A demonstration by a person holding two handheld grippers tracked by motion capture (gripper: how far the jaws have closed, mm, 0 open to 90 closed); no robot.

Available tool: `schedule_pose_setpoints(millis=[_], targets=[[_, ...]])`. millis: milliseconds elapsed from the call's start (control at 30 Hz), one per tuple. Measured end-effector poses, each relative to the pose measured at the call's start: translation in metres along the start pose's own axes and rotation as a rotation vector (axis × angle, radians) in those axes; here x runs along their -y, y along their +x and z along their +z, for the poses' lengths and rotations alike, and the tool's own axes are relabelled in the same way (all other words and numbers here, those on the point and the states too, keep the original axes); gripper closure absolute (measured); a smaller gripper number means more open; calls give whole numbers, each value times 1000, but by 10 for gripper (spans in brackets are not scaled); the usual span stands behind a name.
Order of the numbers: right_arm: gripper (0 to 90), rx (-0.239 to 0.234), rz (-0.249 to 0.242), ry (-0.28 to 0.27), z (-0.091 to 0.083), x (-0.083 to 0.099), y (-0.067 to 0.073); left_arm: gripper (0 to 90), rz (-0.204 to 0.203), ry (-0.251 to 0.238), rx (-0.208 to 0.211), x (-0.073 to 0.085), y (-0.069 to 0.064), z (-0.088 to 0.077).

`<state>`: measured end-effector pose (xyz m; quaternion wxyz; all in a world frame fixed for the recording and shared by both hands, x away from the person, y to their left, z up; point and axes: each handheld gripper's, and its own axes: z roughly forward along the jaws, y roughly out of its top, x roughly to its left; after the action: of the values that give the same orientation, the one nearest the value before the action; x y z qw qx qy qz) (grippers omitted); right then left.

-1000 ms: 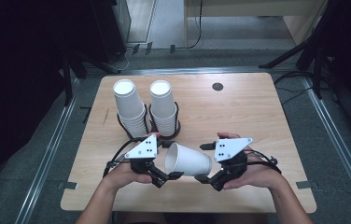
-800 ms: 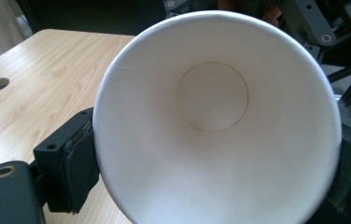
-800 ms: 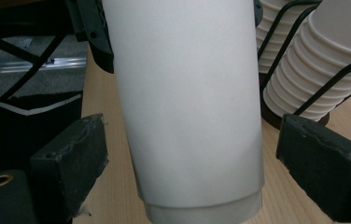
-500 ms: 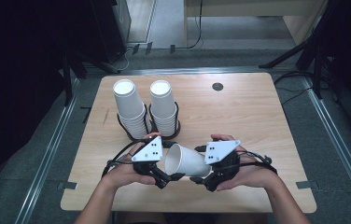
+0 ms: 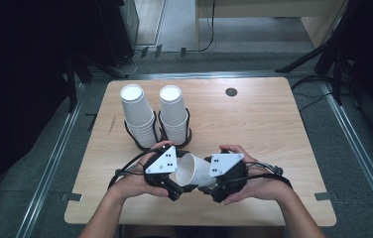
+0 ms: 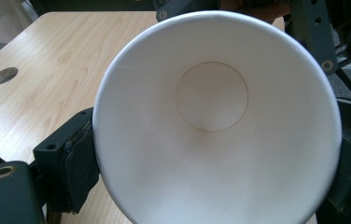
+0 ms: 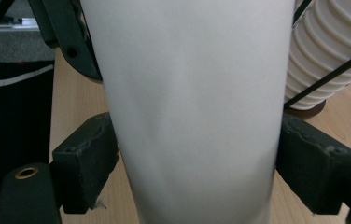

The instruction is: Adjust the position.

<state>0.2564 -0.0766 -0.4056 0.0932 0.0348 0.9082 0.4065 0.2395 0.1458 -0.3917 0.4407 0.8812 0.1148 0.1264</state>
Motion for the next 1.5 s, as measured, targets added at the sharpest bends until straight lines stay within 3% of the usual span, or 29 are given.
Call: schedule_pose_setpoints(millis=[267, 600, 667, 867, 1200, 1500], targets=[[191, 2, 7, 30, 3, 0, 1, 80, 10, 11, -6, 0, -1, 2], [220, -14, -10, 29, 0, 3, 1, 62, -14, -18, 16, -1, -1, 3], [220, -6, -10, 20, -1, 3, 1, 16, -35, -38, 12, -2, 0, 1], [221, 10, 7, 12, 0, 9, -2, 15, -85, -65, -25, 0, 3, -3], [221, 28, 51, 1, 3, 22, -9, 15, -153, -147, -32, 7, 8, -15], [220, 91, 143, -55, -1, 43, -22, 15, -235, -220, -120, 25, 13, -32]])
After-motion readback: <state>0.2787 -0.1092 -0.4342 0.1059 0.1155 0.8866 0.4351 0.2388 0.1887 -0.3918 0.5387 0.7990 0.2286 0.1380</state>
